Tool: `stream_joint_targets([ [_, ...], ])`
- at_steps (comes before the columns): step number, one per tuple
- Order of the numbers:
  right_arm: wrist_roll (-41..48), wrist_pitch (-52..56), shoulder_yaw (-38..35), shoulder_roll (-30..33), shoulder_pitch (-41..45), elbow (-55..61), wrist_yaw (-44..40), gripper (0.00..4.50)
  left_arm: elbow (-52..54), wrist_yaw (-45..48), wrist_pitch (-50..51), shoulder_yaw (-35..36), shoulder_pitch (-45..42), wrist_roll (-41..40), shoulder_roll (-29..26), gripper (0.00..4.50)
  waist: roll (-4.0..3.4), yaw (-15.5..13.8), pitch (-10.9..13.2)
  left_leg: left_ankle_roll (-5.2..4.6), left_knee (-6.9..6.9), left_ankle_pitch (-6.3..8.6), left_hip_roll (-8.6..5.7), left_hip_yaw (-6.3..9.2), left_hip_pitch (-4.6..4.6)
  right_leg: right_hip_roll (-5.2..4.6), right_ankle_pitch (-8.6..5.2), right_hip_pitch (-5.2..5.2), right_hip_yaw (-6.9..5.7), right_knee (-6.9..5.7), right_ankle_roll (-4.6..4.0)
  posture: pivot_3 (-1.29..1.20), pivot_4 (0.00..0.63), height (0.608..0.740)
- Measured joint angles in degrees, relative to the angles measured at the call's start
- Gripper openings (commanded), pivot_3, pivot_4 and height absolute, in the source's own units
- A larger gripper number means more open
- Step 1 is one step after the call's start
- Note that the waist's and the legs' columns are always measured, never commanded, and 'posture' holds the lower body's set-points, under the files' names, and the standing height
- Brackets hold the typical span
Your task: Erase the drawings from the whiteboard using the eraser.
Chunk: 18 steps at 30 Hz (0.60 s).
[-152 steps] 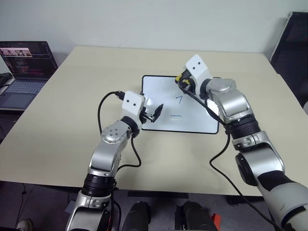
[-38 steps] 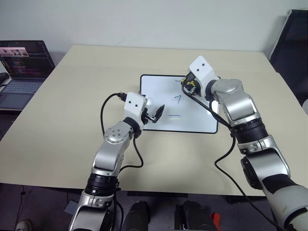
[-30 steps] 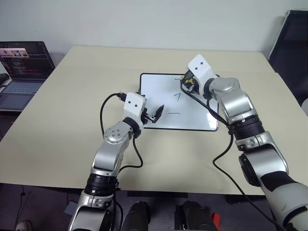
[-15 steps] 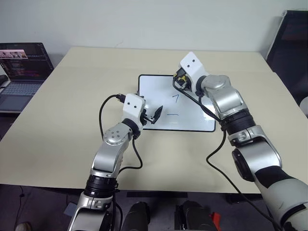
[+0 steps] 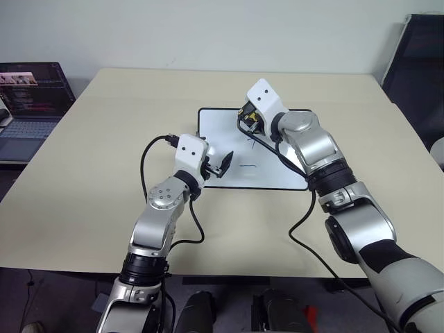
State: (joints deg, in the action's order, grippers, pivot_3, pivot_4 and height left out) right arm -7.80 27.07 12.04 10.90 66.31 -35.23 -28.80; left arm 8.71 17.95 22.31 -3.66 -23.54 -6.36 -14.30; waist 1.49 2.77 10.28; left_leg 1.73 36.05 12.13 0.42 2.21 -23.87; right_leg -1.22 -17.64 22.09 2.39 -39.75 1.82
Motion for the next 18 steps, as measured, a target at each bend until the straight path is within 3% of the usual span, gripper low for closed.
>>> stream_joint_targets([
  [10, 0.0, -1.9, -0.1, 4.5, -0.5, -1.0, -0.9, 0.99, 0.0, -0.3, 0.2, 0.4, 0.7, 0.0, 0.0, 4.5, 0.02, -1.3, 0.0, 0.0, 0.07, 0.0, -0.14, 0.12, 0.0, 0.0, 0.0, -0.11, -0.06, 0.02, 0.0, 0.0, 0.15, 0.74],
  [18, 3.1, 8.2, -3.2, 8.2, -2.4, 3.9, -3.9, 0.99, -1.6, 0.3, -0.5, 0.0, -0.9, 0.0, 0.6, 4.5, 0.03, -1.6, 0.0, -0.02, 0.12, -0.01, -0.27, 0.53, 0.23, -0.02, 0.02, -0.68, -0.24, 0.31, 0.04, 0.0, 0.15, 0.74],
])
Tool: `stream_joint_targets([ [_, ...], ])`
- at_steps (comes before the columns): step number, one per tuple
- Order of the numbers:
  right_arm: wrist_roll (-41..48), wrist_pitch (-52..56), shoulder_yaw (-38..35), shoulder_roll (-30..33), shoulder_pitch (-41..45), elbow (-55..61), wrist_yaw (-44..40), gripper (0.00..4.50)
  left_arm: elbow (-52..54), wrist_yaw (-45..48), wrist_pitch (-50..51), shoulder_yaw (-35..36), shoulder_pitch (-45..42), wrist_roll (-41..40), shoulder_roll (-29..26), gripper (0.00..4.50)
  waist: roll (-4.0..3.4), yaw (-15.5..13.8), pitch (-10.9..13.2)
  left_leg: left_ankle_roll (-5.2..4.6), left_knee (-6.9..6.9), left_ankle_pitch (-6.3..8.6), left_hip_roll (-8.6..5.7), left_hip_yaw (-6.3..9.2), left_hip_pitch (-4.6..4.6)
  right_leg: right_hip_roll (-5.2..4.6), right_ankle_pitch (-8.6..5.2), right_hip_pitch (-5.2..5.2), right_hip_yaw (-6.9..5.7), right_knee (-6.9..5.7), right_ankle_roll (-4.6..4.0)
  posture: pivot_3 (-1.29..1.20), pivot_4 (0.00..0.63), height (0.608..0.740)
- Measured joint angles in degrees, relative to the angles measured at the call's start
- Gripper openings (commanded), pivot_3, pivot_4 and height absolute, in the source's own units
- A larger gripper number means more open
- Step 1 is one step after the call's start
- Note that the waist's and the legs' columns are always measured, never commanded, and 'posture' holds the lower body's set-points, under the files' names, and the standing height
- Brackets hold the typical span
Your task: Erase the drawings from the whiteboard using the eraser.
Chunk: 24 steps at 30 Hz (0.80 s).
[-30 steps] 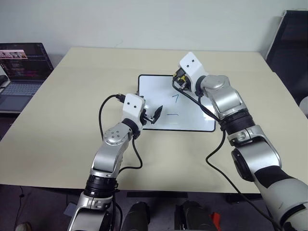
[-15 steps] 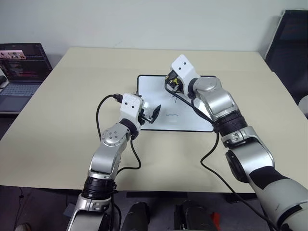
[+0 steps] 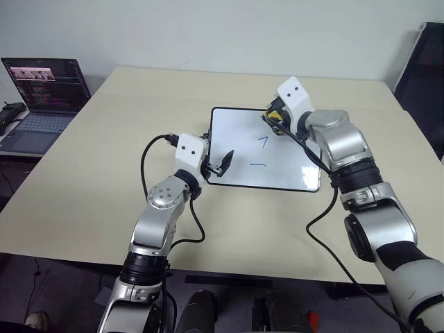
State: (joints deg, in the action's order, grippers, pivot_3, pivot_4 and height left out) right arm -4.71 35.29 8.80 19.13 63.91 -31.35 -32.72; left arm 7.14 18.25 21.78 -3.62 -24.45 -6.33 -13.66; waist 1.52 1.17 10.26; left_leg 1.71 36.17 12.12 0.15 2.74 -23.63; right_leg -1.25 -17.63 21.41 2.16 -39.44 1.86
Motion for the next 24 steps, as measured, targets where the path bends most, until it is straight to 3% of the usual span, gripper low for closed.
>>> stream_joint_targets([
  [12, 0.8, 6.1, -0.2, 1.3, -2.7, 6.5, -1.1, 0.99, -1.4, 0.4, -1.1, -0.5, -0.3, 0.0, 0.2, 4.5, 0.0, 0.0, 0.0, 0.0, 0.0, 0.0, -0.02, 0.01, 0.0, -0.01, 0.0, -0.01, 0.0, 0.01, 0.01, 0.0, 0.15, 0.74],
  [24, 4.3, 14.6, -1.0, 0.2, 0.3, 7.0, -2.2, 0.99, -1.6, 0.4, -1.2, -0.5, -0.3, 0.0, 0.2, 4.5, -0.01, 0.6, 0.0, 0.0, -0.11, 0.0, 0.0, -0.01, -0.04, -0.01, 0.0, 0.07, 0.03, 0.1, 0.0, 0.0, 0.15, 0.74],
])
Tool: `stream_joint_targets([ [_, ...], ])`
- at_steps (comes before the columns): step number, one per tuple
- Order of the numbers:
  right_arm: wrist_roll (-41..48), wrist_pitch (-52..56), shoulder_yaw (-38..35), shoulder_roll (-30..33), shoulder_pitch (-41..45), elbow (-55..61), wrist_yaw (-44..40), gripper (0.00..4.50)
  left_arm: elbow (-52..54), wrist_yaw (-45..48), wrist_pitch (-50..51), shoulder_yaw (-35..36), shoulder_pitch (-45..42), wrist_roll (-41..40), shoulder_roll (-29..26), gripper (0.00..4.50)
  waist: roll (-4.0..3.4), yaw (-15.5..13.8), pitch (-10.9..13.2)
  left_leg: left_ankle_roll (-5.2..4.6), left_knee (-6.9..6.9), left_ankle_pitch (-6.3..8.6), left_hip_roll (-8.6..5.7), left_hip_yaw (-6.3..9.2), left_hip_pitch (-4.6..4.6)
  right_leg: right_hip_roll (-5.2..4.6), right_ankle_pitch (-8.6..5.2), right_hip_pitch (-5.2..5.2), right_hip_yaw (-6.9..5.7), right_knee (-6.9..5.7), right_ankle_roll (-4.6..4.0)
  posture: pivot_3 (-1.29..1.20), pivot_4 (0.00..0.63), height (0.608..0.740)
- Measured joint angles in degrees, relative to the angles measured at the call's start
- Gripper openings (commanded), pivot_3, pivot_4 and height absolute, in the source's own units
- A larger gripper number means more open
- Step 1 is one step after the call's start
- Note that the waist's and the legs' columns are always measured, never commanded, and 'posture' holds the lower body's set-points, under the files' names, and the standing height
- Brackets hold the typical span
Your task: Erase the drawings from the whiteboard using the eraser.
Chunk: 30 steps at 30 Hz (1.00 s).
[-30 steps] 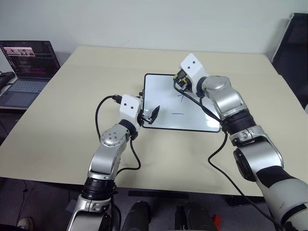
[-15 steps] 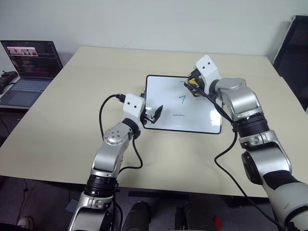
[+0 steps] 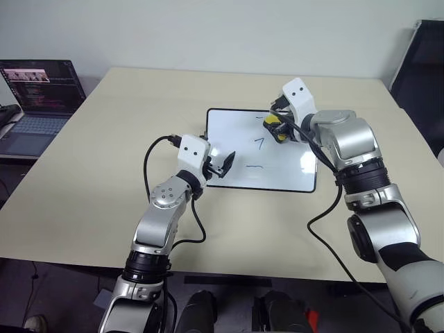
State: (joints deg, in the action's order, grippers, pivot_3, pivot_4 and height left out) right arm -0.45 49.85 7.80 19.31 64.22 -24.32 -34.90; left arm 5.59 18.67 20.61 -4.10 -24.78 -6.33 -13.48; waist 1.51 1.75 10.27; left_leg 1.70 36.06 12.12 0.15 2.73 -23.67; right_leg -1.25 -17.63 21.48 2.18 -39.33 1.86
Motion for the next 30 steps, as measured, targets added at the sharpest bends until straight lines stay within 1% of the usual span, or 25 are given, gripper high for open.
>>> stream_joint_targets([
  [5, 1.3, 0.9, 0.0, -0.9, 1.4, -0.3, 0.2, 0.99, 0.0, 0.0, 0.0, 0.0, 0.1, 0.0, 0.0, 4.5, -0.02, 0.1, 0.0, 0.0, -0.03, 0.0, 0.02, -0.02, -0.25, 0.0, 0.0, 0.26, 0.02, 0.02, 0.0, 0.0, 0.15, 0.74],
  [13, 2.1, 0.7, 0.0, -2.3, 4.1, -2.9, 0.6, 0.99, 0.0, -0.3, 0.0, 0.0, 0.2, 0.0, 0.0, 4.5, -0.02, 0.0, 0.0, 0.0, -0.08, 0.01, 0.02, -0.02, -0.37, -0.03, 0.0, 0.28, 0.0, 0.27, 0.0, 0.0, 0.15, 0.74],
  [24, 4.0, 1.9, -1.0, -2.8, 4.9, -5.1, 1.3, 0.99, 0.0, -0.6, 0.1, 0.0, 0.4, 0.0, 0.0, 4.5, -0.03, 0.0, 0.0, 0.0, -0.09, 0.01, 0.05, -0.03, -0.37, -0.03, 0.0, 0.29, 0.01, 0.27, 0.0, 0.0, 0.15, 0.74],
  [30, 4.1, 1.8, -1.0, -4.2, 5.0, -5.5, 2.1, 0.99, 0.0, -0.6, 0.1, 0.0, 0.4, 0.0, 0.0, 4.5, -0.03, 0.1, 0.0, 0.0, -0.08, 0.01, 0.06, -0.04, -0.36, -0.03, 0.0, 0.29, 0.02, 0.25, 0.0, 0.0, 0.15, 0.74],
])
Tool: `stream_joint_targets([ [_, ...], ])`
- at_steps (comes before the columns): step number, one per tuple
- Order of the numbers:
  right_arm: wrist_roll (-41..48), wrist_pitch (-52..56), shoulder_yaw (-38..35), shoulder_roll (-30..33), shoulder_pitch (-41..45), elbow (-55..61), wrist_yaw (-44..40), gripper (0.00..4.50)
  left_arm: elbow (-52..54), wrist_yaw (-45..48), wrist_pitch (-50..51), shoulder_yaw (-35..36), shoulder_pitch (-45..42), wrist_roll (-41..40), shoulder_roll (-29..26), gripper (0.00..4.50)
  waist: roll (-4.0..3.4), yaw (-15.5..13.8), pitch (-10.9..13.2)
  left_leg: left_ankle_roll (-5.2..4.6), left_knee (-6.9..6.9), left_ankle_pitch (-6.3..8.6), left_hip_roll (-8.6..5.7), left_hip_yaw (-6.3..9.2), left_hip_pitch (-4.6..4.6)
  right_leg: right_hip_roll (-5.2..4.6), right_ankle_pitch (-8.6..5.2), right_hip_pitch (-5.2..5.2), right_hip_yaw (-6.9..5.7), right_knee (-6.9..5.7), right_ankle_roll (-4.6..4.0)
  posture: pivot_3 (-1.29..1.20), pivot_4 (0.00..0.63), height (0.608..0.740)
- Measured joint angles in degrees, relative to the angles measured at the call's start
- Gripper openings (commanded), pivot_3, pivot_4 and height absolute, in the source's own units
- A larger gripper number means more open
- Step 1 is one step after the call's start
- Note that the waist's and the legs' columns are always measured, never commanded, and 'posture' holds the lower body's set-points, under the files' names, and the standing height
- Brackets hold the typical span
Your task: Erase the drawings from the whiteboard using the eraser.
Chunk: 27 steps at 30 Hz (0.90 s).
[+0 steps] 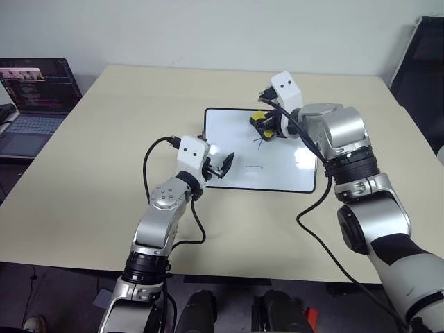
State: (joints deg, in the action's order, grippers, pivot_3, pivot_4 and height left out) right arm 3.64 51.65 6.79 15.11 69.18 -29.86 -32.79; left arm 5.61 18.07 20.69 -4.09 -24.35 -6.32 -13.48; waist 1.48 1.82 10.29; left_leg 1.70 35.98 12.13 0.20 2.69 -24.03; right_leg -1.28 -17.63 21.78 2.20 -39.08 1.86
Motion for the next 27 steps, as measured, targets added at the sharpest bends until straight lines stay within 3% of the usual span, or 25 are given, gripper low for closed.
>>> stream_joint_targets([
  [13, 1.8, 2.8, -0.8, -1.7, 0.6, -0.9, 0.4, 0.99, 0.8, -0.2, 0.2, 0.0, 0.7, 0.0, -0.1, 4.5, 0.0, 0.0, 0.0, 0.0, 0.01, 0.0, 0.0, 0.0, 0.02, 0.0, 0.0, -0.01, 0.0, -0.03, 0.0, 0.0, 0.15, 0.74],
  [27, 1.6, 4.4, -0.3, 1.6, -1.4, 4.9, 3.0, 0.99, 0.5, 0.1, 0.1, -0.1, 0.2, 0.0, 0.3, 4.5, 0.0, 0.0, 0.0, 0.0, 0.0, 0.0, -0.01, -0.01, 0.0, 0.0, 0.0, 0.0, 0.0, -0.01, 0.0, 0.0, 0.15, 0.74],
])
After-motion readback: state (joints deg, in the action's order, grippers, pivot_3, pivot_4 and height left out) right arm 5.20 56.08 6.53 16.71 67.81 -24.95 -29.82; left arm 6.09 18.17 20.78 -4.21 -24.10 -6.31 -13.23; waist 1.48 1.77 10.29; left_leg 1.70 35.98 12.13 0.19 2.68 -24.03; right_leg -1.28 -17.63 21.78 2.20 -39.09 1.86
